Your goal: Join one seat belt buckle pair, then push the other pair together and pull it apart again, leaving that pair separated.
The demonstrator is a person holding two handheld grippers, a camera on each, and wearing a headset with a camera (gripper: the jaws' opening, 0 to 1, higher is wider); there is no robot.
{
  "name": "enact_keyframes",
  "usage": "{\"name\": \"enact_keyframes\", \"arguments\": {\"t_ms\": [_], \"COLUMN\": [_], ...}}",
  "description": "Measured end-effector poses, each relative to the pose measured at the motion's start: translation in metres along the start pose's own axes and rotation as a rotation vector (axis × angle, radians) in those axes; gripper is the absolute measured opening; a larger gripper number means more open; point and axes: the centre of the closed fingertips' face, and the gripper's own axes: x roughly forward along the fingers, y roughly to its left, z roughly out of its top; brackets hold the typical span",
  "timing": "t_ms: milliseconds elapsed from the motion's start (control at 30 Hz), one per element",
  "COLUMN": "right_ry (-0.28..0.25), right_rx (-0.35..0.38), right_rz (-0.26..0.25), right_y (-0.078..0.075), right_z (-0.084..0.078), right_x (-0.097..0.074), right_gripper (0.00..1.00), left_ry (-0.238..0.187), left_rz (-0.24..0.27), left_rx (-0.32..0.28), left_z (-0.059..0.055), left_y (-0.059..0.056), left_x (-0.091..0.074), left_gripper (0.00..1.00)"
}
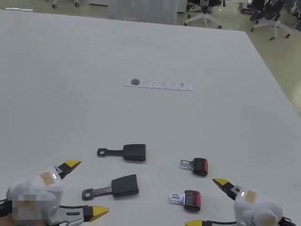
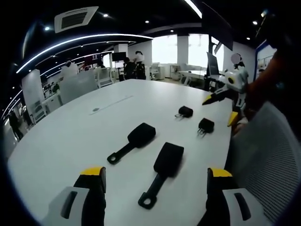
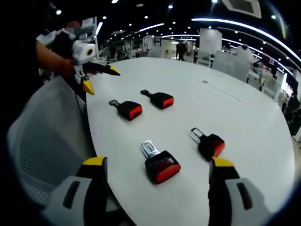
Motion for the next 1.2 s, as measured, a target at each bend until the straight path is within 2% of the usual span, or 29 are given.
{"name": "enact_keyframes", "arguments": {"t_ms": [200,433,600,667,767,933,1067,1167,1200], "right_ry": [0.024,0.07,0.119,0.122,0.126,0.18,0.181,0.196,0.178], "right_rx": [-0.012,-0.039,-0.08,-0.078,-0.084,-0.105,-0.122,-0.126,-0.14], "right_rz": [0.03,0.102,0.145,0.164,0.18,0.224,0.238,0.249,0.253], "right_y": [-0.005,-0.004,-0.002,-0.002,-0.003,-0.001,0.0,-0.001,0.001], "right_z": [-0.004,-0.013,-0.022,-0.022,-0.023,-0.036,-0.035,-0.036,-0.032], "right_x": [0.004,0.01,0.016,0.018,0.02,0.027,0.029,0.033,0.034], "right_gripper": [0.86,0.81,0.77,0.76,0.73,0.65,0.65,0.62,0.61], "left_ry": [0.02,0.063,0.11,0.103,0.115,0.135,0.149,0.179,0.184], "left_rz": [-0.023,-0.077,-0.127,-0.136,-0.138,-0.168,-0.184,-0.206,-0.205], "left_rx": [0.025,0.059,0.097,0.066,0.058,0.049,0.061,0.071,0.08], "left_z": [-0.001,-0.005,-0.015,-0.016,-0.02,-0.026,-0.029,-0.034,-0.035], "left_y": [-0.001,-0.009,-0.018,-0.019,-0.018,-0.021,-0.022,-0.022,-0.02], "left_x": [0.014,0.036,0.051,0.056,0.062,0.072,0.078,0.081,0.082], "left_gripper": [0.88,0.82,0.79,0.77,0.76,0.71,0.69,0.62,0.6]}}
